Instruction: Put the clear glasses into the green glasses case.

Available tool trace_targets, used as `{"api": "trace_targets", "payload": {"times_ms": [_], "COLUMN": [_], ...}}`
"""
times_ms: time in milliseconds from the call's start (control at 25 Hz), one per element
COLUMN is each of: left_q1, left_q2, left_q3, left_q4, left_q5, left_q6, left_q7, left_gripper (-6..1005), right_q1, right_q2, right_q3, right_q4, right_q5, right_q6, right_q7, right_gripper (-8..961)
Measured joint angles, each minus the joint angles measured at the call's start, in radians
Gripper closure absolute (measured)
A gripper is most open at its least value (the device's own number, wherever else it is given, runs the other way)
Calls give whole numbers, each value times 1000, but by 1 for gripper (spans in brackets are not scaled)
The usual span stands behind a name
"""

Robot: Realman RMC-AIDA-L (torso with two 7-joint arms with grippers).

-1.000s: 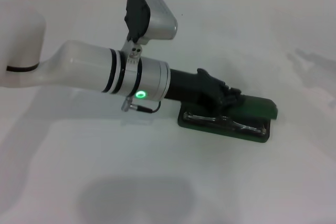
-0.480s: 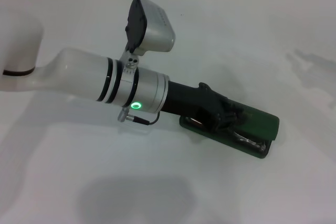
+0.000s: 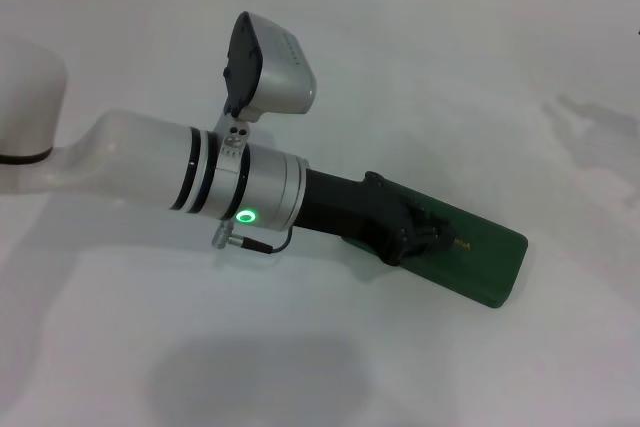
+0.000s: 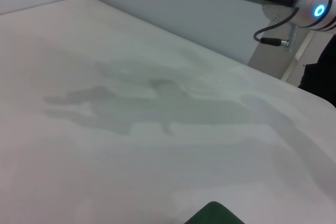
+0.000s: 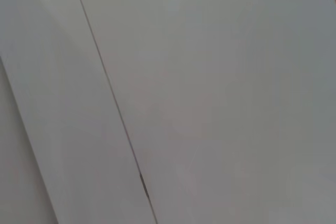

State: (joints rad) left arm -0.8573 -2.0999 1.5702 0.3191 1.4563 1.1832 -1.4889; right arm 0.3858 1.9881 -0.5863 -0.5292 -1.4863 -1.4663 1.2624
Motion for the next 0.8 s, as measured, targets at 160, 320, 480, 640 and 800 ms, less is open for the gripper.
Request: {"api": "trace_targets", "payload": {"times_ms": [160, 320, 480, 640, 800], "left_q1": [6, 15, 62, 140, 232], "left_q2": [0, 0, 7, 35, 61], "left_q3": [0, -2, -19, -117, -324], "left_q4": [0, 33, 133, 226, 264], "left_q5": [0, -5, -7, -4, -4], "left_q6": [1, 26, 69, 169, 350], "left_q7": [2, 5, -1, -2, 84], "left_gripper": [831, 831, 830, 830, 829], "right_q1": [0, -3, -5, 17, 45], "right_q2": [0, -1, -12, -17, -26], "right_q3": [-1, -4, -36, -58, -102], "right_q4": [0, 0, -2, -14, -22], "right_q5": [0, 0, -11, -94, -150], "right_q6": [-8, -9, -12, -44, -112], "right_q7": [0, 0, 5, -1, -40], "right_gripper": [726, 725, 725, 695, 664]}}
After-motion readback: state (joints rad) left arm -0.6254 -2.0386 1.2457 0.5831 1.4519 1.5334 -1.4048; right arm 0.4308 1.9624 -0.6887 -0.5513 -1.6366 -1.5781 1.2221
